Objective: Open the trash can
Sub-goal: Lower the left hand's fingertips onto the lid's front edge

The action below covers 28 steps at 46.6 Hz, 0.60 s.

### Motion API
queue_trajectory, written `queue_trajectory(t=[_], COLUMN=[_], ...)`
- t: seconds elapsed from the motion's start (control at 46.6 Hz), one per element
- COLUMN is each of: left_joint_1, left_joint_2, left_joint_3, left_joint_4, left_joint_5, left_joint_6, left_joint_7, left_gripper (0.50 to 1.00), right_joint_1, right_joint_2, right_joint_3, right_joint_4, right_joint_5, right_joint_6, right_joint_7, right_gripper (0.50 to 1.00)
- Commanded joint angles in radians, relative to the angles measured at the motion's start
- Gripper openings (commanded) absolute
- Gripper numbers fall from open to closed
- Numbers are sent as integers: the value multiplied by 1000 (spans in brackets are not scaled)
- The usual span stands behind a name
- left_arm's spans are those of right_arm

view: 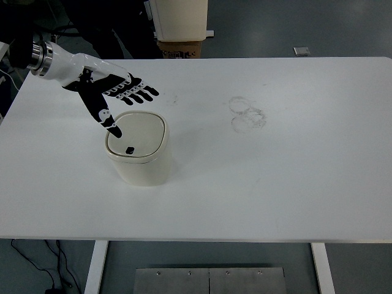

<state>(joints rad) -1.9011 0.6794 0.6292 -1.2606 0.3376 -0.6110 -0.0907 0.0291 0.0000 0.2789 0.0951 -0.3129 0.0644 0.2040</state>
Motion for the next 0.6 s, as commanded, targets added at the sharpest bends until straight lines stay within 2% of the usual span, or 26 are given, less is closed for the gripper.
queue_trajectory(t=[0.0,0.579], left_joint_1=[-6,43], left_joint_2=[0,25], left_joint_3=[0,0], left_joint_4=[0,6], left_joint_5=[0,-29], left_joint_6=[0,0], left_joint_7=[0,-1], left_gripper=[1000,1000], right_joint_1=[0,0], right_joint_2=[0,0], right_joint_3=[0,0], right_joint_4=[0,0], right_joint_5=[0,0], right_joint_6=[0,0], right_joint_7=[0,0], right_gripper=[991,991])
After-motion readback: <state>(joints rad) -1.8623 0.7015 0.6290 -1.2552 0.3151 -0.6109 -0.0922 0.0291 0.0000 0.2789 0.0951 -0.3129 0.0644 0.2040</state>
